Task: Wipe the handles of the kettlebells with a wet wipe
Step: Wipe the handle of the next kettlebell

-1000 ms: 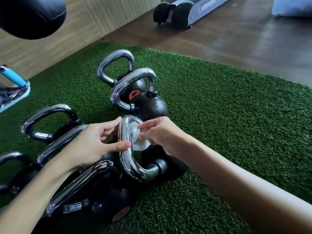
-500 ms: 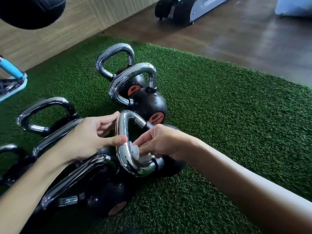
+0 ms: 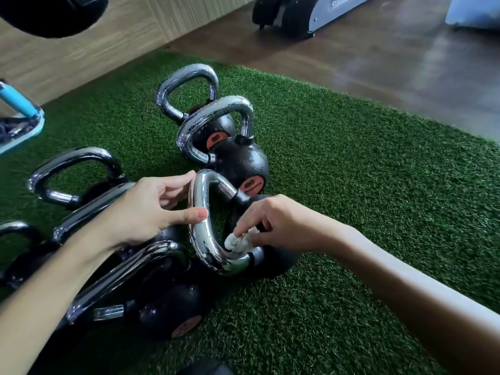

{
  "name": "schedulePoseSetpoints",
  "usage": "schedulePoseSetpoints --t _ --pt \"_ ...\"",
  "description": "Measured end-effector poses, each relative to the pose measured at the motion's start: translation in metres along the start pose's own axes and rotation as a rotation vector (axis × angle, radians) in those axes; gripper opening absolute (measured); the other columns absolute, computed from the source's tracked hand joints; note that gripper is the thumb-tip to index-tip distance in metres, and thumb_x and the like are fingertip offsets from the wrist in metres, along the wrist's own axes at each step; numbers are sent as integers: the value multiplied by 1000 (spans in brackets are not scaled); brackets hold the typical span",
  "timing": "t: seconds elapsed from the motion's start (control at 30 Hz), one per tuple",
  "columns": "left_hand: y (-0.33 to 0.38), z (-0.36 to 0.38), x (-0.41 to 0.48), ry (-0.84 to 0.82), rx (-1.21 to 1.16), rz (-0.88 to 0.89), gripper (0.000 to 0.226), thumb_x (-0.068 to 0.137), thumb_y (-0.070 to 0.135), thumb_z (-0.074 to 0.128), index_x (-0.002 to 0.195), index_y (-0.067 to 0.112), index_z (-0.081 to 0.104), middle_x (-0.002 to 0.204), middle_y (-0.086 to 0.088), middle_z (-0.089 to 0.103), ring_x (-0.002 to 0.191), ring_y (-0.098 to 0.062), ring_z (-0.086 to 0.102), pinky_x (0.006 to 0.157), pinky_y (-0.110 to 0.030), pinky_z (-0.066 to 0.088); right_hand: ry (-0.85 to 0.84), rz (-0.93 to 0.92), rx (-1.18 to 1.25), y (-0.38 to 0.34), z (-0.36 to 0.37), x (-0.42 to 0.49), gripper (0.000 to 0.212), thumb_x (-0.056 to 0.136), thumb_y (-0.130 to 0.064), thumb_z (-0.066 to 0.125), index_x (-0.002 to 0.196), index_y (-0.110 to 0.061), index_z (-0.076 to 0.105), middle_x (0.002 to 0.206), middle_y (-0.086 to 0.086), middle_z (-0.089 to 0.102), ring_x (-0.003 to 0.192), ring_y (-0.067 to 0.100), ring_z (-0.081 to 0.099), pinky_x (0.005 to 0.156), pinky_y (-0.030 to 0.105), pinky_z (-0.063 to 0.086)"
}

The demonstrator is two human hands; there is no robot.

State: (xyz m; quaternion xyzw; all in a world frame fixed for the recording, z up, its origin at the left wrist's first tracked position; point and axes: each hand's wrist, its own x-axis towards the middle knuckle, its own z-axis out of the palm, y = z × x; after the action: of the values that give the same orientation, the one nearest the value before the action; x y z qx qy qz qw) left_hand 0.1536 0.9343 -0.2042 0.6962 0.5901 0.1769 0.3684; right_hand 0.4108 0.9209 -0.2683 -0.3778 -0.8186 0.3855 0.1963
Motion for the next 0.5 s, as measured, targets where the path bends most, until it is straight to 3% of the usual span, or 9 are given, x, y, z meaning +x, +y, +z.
schedulePoseSetpoints --t 0.1,0.17,0.23,0.4,0.5 --pt "0 1 1 15 2 0 139 29 81 85 149 21 47 130 26 52 116 22 51 90 4 37 1 -15 7 -3 6 3 21 87 -24 73 104 -33 79 64 -26 63 58 -10 54 56 9 37" --pt "-1 0 2 13 -3 -6 140 28 82 85 149 23 47 134 25 52 119 19 52 96 0 38 57 -53 61 -3 12 -3 24 86 -15 72 106 -25 79 77 -21 71 62 -19 55 60 4 37" --pt "0 1 1 4 15 -12 134 33 81 86 149 27 47 144 19 50 125 13 51 109 -14 38 125 -54 79 3 17 -16 26 84 -11 72 107 -21 79 89 -20 72 69 -26 54 64 0 37" --pt "7 8 4 23 15 -31 127 40 78 87 150 28 47 147 13 52 130 6 52 117 -27 36 235 -46 29 19 23 -35 25 81 -17 73 98 -33 80 83 -22 71 67 -4 59 74 12 31" --pt "15 15 9 33 -21 -28 130 37 78 87 149 25 48 146 11 55 130 5 52 119 -32 35 271 -24 140 15 21 -30 21 87 -18 75 106 -27 79 80 -30 66 63 -9 60 62 5 37"
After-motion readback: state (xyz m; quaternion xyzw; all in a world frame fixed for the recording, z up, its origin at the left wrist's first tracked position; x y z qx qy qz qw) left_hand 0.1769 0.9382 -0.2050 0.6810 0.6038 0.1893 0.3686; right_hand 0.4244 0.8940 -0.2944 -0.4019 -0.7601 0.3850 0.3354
